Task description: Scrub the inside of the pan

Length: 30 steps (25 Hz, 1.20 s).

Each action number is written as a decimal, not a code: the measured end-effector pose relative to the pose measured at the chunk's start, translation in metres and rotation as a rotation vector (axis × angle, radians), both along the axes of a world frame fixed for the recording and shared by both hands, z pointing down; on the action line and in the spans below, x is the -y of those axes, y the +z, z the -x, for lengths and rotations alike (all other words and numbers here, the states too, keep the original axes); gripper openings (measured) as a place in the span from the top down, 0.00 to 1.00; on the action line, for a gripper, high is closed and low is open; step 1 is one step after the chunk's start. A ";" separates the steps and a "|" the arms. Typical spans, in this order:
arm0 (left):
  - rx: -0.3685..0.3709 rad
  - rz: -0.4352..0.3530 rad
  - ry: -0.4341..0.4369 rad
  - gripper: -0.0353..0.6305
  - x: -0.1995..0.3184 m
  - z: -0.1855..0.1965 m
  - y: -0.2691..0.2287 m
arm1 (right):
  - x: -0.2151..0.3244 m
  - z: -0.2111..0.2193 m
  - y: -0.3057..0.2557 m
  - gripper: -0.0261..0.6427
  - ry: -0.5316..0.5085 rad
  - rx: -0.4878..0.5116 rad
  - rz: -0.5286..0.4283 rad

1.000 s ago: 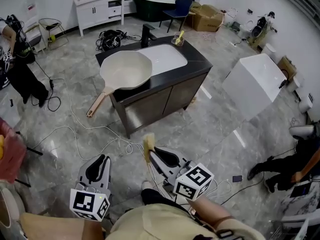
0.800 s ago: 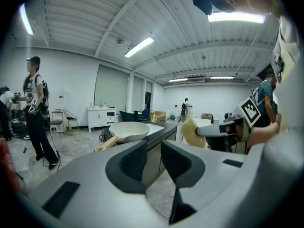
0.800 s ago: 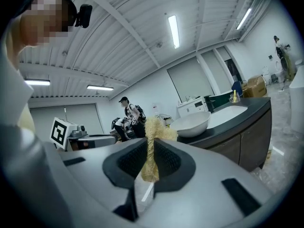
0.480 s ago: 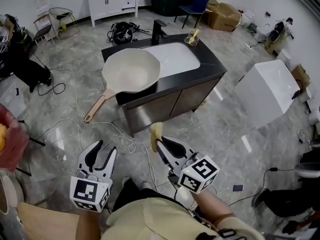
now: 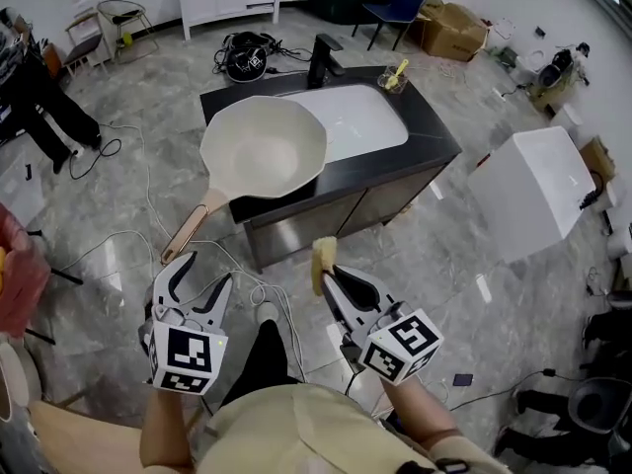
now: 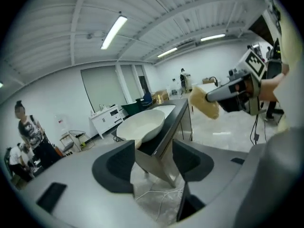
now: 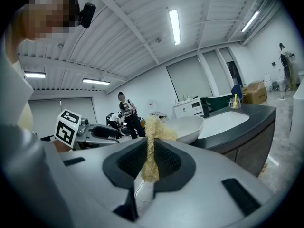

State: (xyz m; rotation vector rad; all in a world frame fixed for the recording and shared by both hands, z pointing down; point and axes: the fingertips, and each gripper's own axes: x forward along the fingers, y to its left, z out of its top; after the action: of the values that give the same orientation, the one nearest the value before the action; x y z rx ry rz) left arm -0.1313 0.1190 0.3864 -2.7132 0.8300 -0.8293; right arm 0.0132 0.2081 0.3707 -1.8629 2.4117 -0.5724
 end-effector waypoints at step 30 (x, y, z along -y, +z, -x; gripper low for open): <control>0.306 0.481 -0.028 0.56 0.172 -0.069 0.093 | 0.253 -0.080 0.015 0.89 -0.197 -0.106 0.089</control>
State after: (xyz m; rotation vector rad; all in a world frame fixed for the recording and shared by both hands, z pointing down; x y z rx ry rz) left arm -0.0625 -0.0530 0.4799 -2.8438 0.6691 -1.5799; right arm 0.0928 -0.0446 0.3859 -1.7405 2.7026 -0.6172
